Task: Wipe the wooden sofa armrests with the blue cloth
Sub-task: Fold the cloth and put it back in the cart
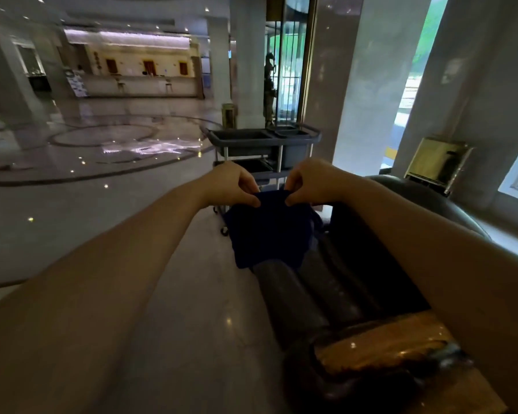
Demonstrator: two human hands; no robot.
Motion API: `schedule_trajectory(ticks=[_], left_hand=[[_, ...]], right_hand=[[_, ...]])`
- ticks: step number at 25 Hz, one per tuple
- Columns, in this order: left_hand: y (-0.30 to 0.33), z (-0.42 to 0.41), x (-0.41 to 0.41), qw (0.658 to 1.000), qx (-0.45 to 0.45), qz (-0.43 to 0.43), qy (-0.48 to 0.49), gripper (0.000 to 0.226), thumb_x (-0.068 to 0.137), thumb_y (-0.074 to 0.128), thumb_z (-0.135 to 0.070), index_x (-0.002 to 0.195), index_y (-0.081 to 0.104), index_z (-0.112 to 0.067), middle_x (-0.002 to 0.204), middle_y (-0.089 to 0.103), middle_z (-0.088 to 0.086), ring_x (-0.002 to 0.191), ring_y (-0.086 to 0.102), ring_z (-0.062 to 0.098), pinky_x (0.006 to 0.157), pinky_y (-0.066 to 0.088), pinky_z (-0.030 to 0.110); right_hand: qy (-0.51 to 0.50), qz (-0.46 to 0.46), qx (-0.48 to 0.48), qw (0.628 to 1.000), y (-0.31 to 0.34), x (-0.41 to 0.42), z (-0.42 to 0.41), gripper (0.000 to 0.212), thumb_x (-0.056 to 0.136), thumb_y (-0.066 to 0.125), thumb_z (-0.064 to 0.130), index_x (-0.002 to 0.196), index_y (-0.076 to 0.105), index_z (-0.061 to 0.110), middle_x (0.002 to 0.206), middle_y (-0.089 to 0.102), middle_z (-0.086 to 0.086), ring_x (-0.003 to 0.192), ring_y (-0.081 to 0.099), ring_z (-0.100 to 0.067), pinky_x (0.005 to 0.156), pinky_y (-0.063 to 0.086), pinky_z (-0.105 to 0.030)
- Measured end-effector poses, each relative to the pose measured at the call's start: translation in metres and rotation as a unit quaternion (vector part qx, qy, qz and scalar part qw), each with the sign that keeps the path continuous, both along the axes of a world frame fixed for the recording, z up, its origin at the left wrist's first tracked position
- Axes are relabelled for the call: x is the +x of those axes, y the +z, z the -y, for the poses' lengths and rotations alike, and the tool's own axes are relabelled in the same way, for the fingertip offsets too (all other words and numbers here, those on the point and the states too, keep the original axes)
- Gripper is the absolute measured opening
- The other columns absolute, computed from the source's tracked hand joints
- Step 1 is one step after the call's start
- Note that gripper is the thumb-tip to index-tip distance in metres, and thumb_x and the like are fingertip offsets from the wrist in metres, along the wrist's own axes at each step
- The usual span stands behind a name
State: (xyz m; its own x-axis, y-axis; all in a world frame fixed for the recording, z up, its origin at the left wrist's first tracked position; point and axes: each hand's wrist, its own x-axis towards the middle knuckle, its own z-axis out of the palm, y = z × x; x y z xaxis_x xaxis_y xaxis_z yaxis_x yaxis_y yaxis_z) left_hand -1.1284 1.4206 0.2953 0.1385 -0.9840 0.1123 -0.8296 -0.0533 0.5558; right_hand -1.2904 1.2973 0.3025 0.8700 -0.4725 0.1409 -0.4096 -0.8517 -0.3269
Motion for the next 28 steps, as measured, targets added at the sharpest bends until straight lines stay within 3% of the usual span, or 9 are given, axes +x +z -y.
schedule_trajectory(ticks=[3,6,10,12,19,28], left_hand=[[-0.003,0.051,0.070,1.000,-0.001,0.002,-0.003,0.018,0.075,0.071,-0.017,0.092,0.068,-0.014,0.083,0.065,-0.003,0.076,0.060,0.006,0.067,0.044,0.017],[0.004,0.095,0.133,1.000,-0.001,0.017,-0.006,0.014,0.073,0.073,-0.020,0.086,0.069,-0.020,0.074,0.064,-0.011,0.069,0.059,0.000,0.060,0.041,0.013],[0.018,0.162,0.224,1.000,0.003,0.008,-0.009,0.010,0.074,0.072,-0.018,0.083,0.068,-0.023,0.076,0.066,-0.010,0.074,0.063,0.006,0.066,0.051,0.019],[0.021,0.189,0.260,1.000,-0.002,0.000,-0.010,0.010,0.075,0.071,-0.017,0.083,0.068,-0.022,0.079,0.068,-0.006,0.077,0.064,0.009,0.070,0.052,0.023],[0.016,0.311,0.416,1.000,-0.010,0.008,0.014,0.010,0.075,0.071,-0.018,0.080,0.066,-0.025,0.077,0.065,-0.010,0.073,0.061,0.002,0.064,0.045,0.013],[0.013,0.505,0.598,0.999,-0.013,0.006,0.037,0.013,0.075,0.071,-0.022,0.077,0.064,-0.032,0.076,0.063,-0.014,0.069,0.060,-0.002,0.059,0.043,0.012]], right_hand=[[0.000,0.001,-0.002,1.000,-0.007,0.068,0.048,0.012,0.072,0.074,0.019,0.067,0.064,0.024,0.060,0.057,0.015,0.051,0.053,0.009,0.046,0.036,0.000],[-0.002,-0.010,0.003,1.000,0.000,0.130,0.088,0.016,0.073,0.073,0.020,0.067,0.061,0.028,0.063,0.058,0.015,0.056,0.054,0.002,0.050,0.036,-0.007],[-0.009,-0.002,0.013,1.000,0.014,0.218,0.152,0.023,0.073,0.072,0.017,0.063,0.059,0.033,0.061,0.059,0.016,0.051,0.055,0.008,0.046,0.038,-0.003],[-0.009,0.003,0.016,1.000,0.019,0.256,0.180,0.021,0.073,0.072,0.016,0.064,0.061,0.031,0.062,0.059,0.016,0.053,0.056,0.006,0.047,0.039,-0.001],[0.036,0.006,0.002,0.999,0.011,0.416,0.315,0.005,0.074,0.072,0.018,0.077,0.068,0.017,0.065,0.062,0.007,0.063,0.060,-0.009,0.061,0.046,-0.017],[0.050,0.001,0.019,0.999,0.013,0.605,0.517,0.019,0.072,0.074,0.019,0.062,0.061,0.029,0.057,0.060,0.010,0.045,0.054,0.007,0.042,0.036,-0.002]])
